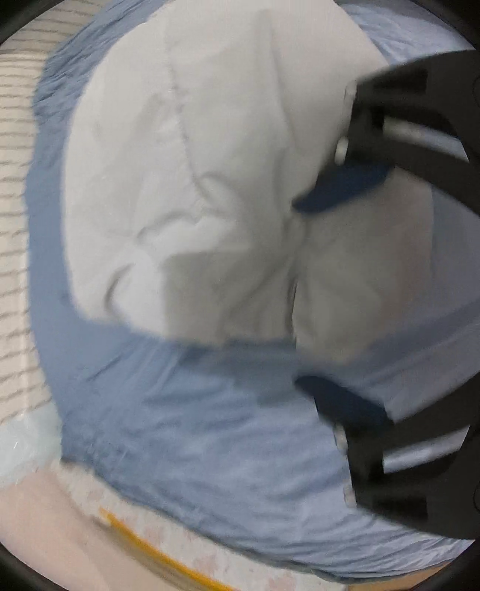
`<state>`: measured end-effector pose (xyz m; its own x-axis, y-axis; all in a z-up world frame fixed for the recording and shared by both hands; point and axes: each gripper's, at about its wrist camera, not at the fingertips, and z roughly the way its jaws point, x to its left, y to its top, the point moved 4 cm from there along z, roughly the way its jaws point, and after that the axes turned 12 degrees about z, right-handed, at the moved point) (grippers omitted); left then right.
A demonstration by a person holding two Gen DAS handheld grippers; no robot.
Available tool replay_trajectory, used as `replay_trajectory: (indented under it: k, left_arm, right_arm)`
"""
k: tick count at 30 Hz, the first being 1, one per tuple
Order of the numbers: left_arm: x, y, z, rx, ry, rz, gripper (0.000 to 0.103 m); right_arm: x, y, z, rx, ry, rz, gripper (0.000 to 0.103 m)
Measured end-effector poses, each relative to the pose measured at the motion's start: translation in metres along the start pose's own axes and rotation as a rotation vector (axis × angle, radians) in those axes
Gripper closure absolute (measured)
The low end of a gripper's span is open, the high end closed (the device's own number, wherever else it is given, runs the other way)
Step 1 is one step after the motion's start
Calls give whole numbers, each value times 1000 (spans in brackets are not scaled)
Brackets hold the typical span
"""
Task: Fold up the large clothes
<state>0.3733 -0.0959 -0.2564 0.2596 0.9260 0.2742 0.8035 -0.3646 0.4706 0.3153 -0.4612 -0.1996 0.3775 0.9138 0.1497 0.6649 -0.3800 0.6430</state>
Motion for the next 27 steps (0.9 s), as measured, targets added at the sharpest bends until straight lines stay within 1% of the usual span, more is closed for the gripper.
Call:
replay_trajectory:
  k: [2, 4, 5, 7, 9, 10, 11, 12, 14, 16, 18, 21, 22, 23, 25, 27]
  left_arm:
    - [0, -16, -13, -9, -2, -3, 8]
    - [3, -26, -16, -3, -18, -11, 7]
    - [5, -18, -10, -3, -19, -11, 7]
    - [17, -19, 0, -11, -15, -11, 6]
    - [17, -20, 0, -22, -8, -16, 4]
    - [14, -28, -3, -31, -4, -24, 3]
    - [13, -40, -18, -38, -1, -31, 3]
    - [19, -41, -21, -44, 1, -39, 3]
    - [31, -41, -17, -50, -21, -54, 3]
    - [28, -44, -10, -52, -43, -55, 3]
    - [35, -58, -9, -51, -65, -59, 3]
    - [32, -64, -2, -56, -83, -56, 3]
    - [16, -47, 11, -58, -83, -54, 3]
    - [11, -44, 14, -61, -78, -48, 3]
    - [8, -46, 13, -69, -58, -24, 3]
    - [2, -45, 16, -75, -46, -8, 3]
  right_arm:
    - [-5, -1, -8, -29, -10, 9, 17]
    - [-9, 2, -13, -77, -9, 18, 12]
    - [-11, 4, -13, -100, -14, 18, 12]
    - [-11, 4, -17, -116, -2, 26, 11]
    - [-11, 4, -11, -89, 33, 46, 11]
    - [-11, 3, -7, -76, 39, 55, 11]
    - [-13, 2, -3, -69, 45, 64, 11]
    - [-16, 0, 0, -70, 46, 70, 11]
    - [-22, -2, 7, -73, 50, 96, 11]
    - [-30, -7, 19, -44, 78, 153, 11]
    - [-33, -15, 32, -12, 100, 190, 11]
    - [-31, -24, 39, -8, 118, 185, 11]
    - [-30, -28, 40, 7, 145, 198, 11]
    - [-29, -32, 42, 25, 165, 211, 11]
    - [-27, -40, 40, 45, 196, 206, 11]
    - [-23, -47, 36, 53, 208, 175, 11]
